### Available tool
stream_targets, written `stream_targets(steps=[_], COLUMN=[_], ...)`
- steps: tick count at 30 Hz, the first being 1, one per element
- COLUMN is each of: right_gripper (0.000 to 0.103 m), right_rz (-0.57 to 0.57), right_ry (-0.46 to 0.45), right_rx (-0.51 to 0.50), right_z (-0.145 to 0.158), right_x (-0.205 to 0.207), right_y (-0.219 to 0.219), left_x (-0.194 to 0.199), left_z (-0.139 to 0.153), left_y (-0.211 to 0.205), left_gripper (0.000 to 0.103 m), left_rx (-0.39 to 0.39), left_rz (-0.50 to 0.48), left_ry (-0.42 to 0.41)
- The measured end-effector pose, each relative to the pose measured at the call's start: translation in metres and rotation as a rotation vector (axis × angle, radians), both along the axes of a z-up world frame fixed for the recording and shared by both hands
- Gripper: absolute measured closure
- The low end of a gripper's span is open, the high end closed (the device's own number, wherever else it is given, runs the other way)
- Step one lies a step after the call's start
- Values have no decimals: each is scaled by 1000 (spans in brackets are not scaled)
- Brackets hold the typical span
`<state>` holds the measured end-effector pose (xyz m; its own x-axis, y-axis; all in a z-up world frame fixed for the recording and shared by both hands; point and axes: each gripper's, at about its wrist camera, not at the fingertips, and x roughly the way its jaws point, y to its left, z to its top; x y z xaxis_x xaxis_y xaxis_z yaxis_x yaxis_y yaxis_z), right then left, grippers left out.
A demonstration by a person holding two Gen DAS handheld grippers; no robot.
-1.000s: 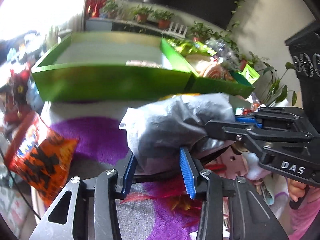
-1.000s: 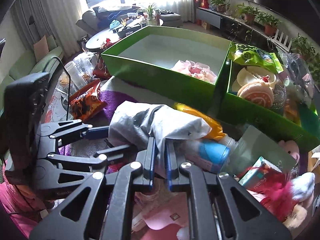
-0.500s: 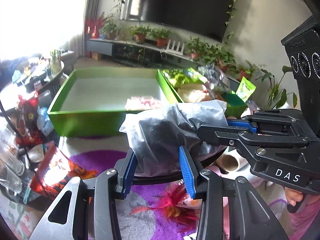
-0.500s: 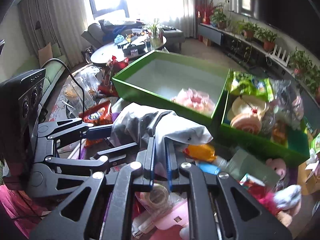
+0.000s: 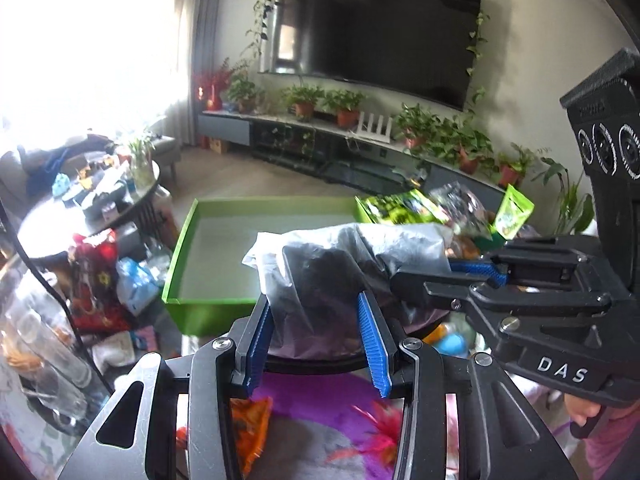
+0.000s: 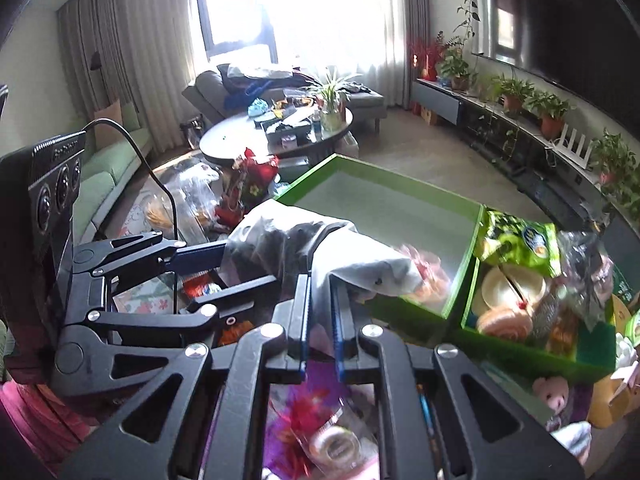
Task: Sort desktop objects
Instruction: 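Carry the grey bag with the right tool over the green box, then open the right tool to drop the grey bag into the green box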
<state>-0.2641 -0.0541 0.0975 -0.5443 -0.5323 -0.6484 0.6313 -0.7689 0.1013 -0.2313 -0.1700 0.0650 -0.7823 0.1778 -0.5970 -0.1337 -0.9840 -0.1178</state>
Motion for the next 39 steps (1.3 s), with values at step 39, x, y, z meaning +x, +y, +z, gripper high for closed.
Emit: stream_targets(steps=[39], right_gripper=[93], right_rz=[-28], right_ry=[-129], right_rx=[-60], right_z=[-45], right_x=[-109], right_y=[-64], left_x=[-110], left_z=[-41], left_y=[-63], left_gripper=[61], left_rx=[-38], left_rz=[53], left_ry=[-75])
